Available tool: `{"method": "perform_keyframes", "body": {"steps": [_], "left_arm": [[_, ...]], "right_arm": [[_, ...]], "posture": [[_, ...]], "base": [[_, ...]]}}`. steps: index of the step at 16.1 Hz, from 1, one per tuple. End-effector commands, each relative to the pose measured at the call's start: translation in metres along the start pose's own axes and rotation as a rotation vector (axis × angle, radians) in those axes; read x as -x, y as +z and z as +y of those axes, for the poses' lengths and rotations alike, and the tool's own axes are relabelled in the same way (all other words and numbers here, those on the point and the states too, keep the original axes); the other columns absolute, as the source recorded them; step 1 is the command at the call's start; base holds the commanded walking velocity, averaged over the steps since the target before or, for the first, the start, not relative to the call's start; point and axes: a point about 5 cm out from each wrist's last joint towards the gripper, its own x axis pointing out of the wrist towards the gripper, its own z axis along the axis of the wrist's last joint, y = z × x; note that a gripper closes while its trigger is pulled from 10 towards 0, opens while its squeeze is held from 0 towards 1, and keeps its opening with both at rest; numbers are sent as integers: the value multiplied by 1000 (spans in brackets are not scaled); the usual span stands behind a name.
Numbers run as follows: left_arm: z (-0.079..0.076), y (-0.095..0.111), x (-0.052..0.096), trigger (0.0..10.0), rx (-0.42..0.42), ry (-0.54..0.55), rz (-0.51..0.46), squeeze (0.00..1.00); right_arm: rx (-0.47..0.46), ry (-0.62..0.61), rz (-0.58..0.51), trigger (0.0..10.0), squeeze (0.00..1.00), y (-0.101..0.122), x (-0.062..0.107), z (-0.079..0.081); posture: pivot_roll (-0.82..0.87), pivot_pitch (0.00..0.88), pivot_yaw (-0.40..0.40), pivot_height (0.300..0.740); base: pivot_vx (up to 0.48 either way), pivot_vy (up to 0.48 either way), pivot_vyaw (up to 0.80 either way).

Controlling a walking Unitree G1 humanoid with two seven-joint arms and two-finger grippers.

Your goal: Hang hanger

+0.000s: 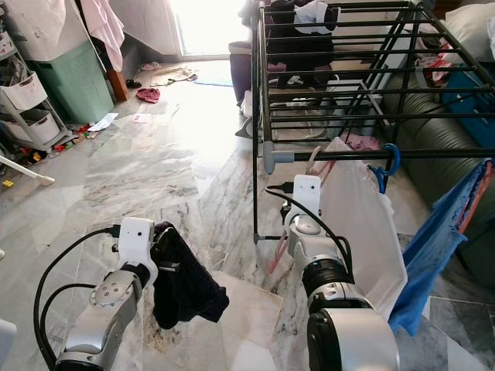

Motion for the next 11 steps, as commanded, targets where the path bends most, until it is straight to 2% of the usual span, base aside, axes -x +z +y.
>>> {"method": "perform_keyframes", "body": {"steps": [1, 2, 3, 5, 8, 11], "left_arm": [[2, 3, 0, 10000, -19, -1, -6, 0], [2, 3, 0, 10000, -18, 0, -4, 0], [2, 3, 0, 10000, -19, 1, -2, 0], [2, 2, 1, 10000, -18, 4, 2, 0], [1, 1, 1, 10000, -17, 4, 11, 0], [-2, -1, 0, 10000, -20, -4, 21, 0]], "right_arm": [[-15, 9, 31, 10000, 0, -4, 0, 4], [-12, 8, 34, 9882, 0, -6, 1, 4], [-8, 6, 35, 9216, 0, -7, 1, 3], [2, -6, 31, 10000, 0, -7, 0, -3], [29, -55, 8, 10000, 0, -5, -1, -21], [65, -63, 0, 10000, 0, -9, 0, -30]], "posture": [[-14, 0, 45, 740], [-12, 0, 43, 740], [-12, 0, 43, 740], [-11, 0, 42, 740], [-19, 0, 46, 740], [-27, 0, 56, 740]], "base": [[0, 0, 0], [0, 0, 0], [0, 0, 0], [0, 0, 0], [0, 0, 0], [0, 0, 0]]}}
